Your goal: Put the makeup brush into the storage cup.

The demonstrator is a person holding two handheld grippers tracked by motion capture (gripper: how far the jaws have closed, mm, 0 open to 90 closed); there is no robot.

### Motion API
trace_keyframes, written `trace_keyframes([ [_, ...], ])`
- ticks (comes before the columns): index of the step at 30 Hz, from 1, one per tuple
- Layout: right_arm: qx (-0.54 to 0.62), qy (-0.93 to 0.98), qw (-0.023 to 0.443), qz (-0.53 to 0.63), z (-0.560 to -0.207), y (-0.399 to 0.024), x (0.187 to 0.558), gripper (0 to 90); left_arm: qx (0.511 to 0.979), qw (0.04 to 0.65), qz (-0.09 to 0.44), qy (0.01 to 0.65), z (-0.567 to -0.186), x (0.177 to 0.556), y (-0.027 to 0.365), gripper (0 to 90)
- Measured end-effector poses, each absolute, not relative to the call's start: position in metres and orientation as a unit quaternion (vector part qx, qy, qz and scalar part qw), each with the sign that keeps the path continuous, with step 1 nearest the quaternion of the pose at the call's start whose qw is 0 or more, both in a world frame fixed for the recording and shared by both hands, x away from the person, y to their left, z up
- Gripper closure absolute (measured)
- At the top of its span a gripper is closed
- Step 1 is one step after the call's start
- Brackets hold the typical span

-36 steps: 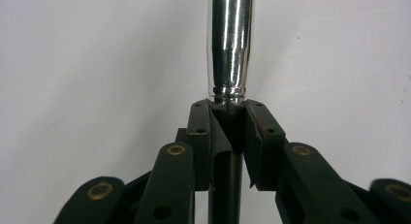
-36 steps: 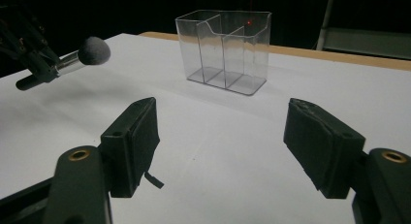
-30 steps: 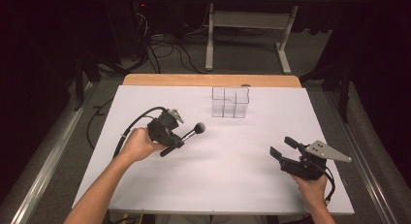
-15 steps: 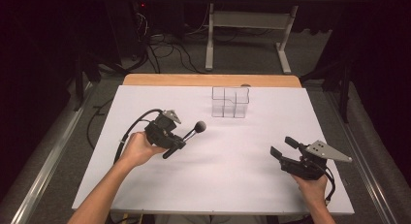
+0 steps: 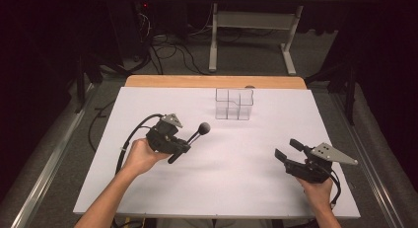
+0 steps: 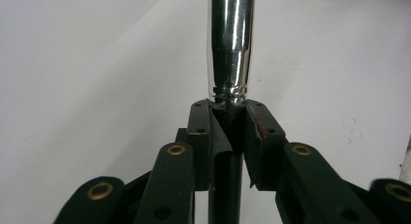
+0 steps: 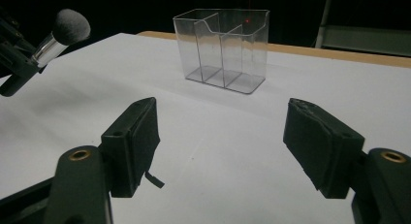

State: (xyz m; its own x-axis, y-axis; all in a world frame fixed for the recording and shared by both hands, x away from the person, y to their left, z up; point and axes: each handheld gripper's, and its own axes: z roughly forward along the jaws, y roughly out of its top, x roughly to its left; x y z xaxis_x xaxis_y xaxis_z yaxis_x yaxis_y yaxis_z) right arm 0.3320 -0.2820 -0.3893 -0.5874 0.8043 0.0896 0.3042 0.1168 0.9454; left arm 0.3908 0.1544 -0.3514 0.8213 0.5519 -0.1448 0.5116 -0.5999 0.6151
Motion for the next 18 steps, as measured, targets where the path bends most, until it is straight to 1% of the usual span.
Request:
trace_keyframes([
  [5,0.393,0.709,0.232,0.538,-0.389,-0.283,0.332,30.6,0.886,0.350,0.033,0.302,-0.354,0.387,0.156,74.5],
  [6,0.392,0.709,0.232,0.538,-0.389,-0.283,0.332,30.8,0.869,0.372,0.027,0.326,-0.357,0.382,0.152,74.5],
  [7,0.392,0.709,0.232,0.538,-0.389,-0.283,0.332,30.8,0.869,0.372,0.027,0.326,-0.357,0.382,0.152,74.5],
  [8,0.392,0.709,0.232,0.539,-0.389,-0.282,0.332,31.1,0.881,0.361,0.033,0.305,-0.357,0.383,0.155,74.5],
  [9,0.393,0.707,0.233,0.539,-0.389,-0.282,0.332,31.2,0.880,0.369,0.036,0.297,-0.358,0.382,0.154,74.5],
  [13,0.393,0.706,0.234,0.540,-0.389,-0.282,0.332,31.2,0.876,0.371,0.032,0.306,-0.360,0.378,0.153,74.5],
  [18,0.391,0.704,0.235,0.544,-0.388,-0.280,0.332,30.7,0.869,0.388,0.029,0.306,-0.365,0.374,0.151,74.5],
])
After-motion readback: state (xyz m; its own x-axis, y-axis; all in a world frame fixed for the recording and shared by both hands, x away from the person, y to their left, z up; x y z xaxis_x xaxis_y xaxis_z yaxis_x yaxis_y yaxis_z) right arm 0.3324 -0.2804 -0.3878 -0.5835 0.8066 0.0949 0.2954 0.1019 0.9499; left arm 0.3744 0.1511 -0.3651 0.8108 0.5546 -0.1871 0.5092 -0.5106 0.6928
